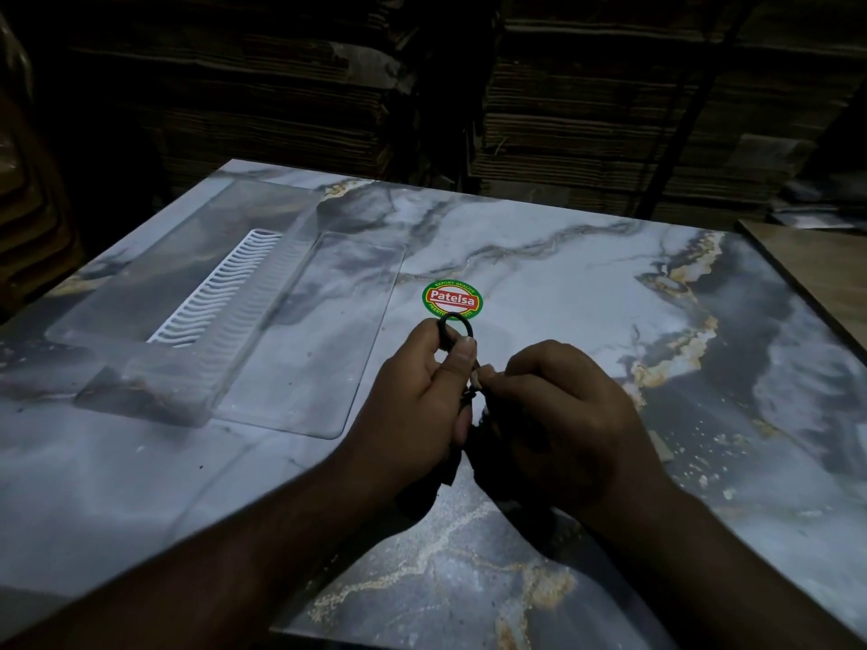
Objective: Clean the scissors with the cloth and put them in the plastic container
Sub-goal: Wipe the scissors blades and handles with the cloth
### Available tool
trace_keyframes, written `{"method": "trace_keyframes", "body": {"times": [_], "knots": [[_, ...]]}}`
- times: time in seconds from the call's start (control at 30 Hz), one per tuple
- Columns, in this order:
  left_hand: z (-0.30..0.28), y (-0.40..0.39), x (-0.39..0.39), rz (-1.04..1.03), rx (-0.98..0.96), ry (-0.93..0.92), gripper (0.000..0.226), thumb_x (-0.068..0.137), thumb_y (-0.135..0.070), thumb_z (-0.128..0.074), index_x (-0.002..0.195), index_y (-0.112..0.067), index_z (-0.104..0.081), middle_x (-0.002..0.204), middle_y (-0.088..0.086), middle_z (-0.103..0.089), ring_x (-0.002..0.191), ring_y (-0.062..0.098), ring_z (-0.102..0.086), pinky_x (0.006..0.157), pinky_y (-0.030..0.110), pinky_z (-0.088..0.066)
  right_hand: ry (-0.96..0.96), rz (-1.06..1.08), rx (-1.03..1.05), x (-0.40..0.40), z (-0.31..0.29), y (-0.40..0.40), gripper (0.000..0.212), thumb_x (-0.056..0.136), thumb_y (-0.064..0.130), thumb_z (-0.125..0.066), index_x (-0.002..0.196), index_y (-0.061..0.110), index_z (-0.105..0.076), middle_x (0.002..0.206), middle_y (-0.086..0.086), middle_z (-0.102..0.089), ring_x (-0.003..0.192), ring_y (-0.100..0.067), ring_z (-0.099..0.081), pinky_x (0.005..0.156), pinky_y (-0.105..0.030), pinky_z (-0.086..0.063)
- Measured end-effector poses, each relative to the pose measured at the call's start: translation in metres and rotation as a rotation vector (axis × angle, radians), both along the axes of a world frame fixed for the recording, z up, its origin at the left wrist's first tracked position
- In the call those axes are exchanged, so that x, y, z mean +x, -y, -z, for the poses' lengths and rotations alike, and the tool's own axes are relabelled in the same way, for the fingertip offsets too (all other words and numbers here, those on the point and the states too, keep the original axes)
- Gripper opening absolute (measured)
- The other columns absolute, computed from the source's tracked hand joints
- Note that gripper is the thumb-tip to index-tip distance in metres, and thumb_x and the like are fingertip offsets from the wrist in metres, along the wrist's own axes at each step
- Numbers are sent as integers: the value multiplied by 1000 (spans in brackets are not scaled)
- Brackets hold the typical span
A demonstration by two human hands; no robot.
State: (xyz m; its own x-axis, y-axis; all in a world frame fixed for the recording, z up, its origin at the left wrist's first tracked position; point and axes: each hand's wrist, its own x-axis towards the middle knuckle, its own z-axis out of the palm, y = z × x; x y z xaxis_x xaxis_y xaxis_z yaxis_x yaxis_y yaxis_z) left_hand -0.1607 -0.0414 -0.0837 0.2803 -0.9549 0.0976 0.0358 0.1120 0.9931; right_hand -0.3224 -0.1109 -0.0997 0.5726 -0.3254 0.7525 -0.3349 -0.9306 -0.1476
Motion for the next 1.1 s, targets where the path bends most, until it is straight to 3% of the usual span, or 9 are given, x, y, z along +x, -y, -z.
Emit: {"method": "trace_keyframes", "body": {"times": [0.17,0.33,0.47,0.57,0.7,0.83,1.03,1.1], "knots": [[-1,0,1,-11,37,15,23,111,-26,-45,91,-14,-50,43,6,-44,34,23,-35,35,27,-33,-60,-54,-35,1,3,-1,8,95,4,-74,99,0,-80,92,-16,-70,75,-35,-64,68,-39,-50],[-3,-1,-1,-6,56,14,24,111,-27,-46,94,-10,-50,44,9,-42,35,27,-35,35,30,-34,-102,19,-13,4,2,-5,7,88,3,-76,83,3,-71,83,-11,-62,68,-31,-52,57,-39,-42],[-4,-3,0,-45,90,-148,25,111,-29,-45,95,-11,-50,45,8,-37,31,20,-26,38,27,-27,-96,65,22,-10,-2,1,14,85,3,-80,81,7,-66,83,-9,-60,71,-27,-52,62,-33,-40],[-5,-2,-2,-47,84,-17,25,111,-31,-44,96,-12,-51,44,8,-42,31,21,-32,34,28,-31,-18,80,54,-14,-5,2,6,93,6,-76,91,0,-74,87,-11,-66,75,-28,-62,67,-36,-51],[-5,-1,-1,-27,56,79,22,111,-31,-44,99,-13,-51,42,4,-46,31,22,-37,35,30,-36,-26,20,75,-1,0,-2,15,97,10,-73,107,1,-79,96,-13,-70,83,-28,-67,72,-36,-53],[1,0,2,-2,35,139,19,110,-30,-46,100,-15,-50,41,2,-47,29,18,-41,40,36,-40,18,53,174,0,0,-3,20,100,16,-69,91,0,-75,86,-10,-65,75,-26,-63,68,-36,-51],[2,-1,-2,-26,40,-45,18,110,-30,-47,101,-15,-51,43,4,-41,28,15,-31,38,27,-29,62,163,231,-10,-4,2,11,97,14,-71,96,5,-76,87,-4,-66,80,-11,-58,75,-19,-46],[0,1,-1,-22,31,-24,17,110,-31,-47,102,-16,-52,45,5,-43,29,14,-34,38,28,-29,85,144,202,-11,-6,0,11,98,15,-73,100,6,-78,89,-4,-70,83,-9,-59,78,-15,-46]]}}
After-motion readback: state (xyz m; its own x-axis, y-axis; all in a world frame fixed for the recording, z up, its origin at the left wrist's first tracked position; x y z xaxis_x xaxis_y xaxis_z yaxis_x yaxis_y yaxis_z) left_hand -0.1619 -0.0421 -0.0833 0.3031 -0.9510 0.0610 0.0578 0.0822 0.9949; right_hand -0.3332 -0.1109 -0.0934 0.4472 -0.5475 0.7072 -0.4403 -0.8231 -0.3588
